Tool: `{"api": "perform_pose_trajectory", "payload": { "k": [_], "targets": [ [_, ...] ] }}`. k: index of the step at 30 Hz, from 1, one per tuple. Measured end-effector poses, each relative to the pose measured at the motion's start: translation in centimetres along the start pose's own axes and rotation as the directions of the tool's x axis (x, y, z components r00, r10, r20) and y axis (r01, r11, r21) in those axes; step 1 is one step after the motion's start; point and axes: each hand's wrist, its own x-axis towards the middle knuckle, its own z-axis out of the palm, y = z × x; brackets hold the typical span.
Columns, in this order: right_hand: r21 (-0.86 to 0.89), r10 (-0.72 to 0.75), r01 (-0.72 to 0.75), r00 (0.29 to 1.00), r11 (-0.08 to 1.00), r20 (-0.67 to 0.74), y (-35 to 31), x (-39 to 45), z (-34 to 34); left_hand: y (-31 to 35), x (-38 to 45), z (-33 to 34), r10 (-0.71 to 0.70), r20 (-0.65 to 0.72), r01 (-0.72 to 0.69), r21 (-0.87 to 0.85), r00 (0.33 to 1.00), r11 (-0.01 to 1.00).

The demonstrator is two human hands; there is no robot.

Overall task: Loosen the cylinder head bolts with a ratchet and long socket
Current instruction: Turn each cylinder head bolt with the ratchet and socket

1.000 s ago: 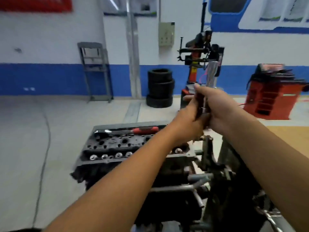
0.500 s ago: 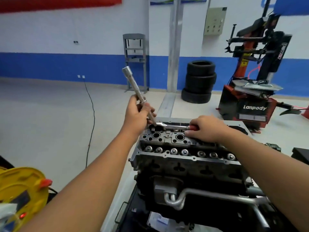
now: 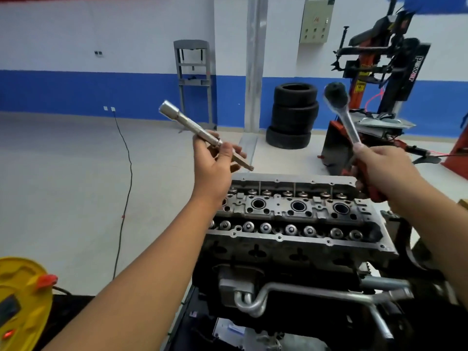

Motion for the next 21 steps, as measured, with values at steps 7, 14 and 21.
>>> {"api": "perform_pose_trajectory", "payload": {
  "k": [7, 14, 21],
  "targets": [
    [0.717, 0.225, -0.274, 0.960, 0.641, 0.165, -1.6, 1.3, -3.1, -3.1, -0.7, 4.0, -0.186, 0.291, 0.132, 0.196, 0.938, 0.972],
    [0.523, 0.150, -0.161, 0.987, 0.837, 0.063, 0.1, -0.6, -4.9, -3.4, -0.2, 4.3, -0.140, 0.377, 0.009, 0.329, 0.915, 0.944],
    [0.479, 0.060, -0.115, 0.990, 0.870, 0.128, -1.7, -1.8, -3.6, -3.3, -0.3, 5.5, -0.144, 0.446, -0.015, 0.334, 0.883, 0.942]
  ]
}}
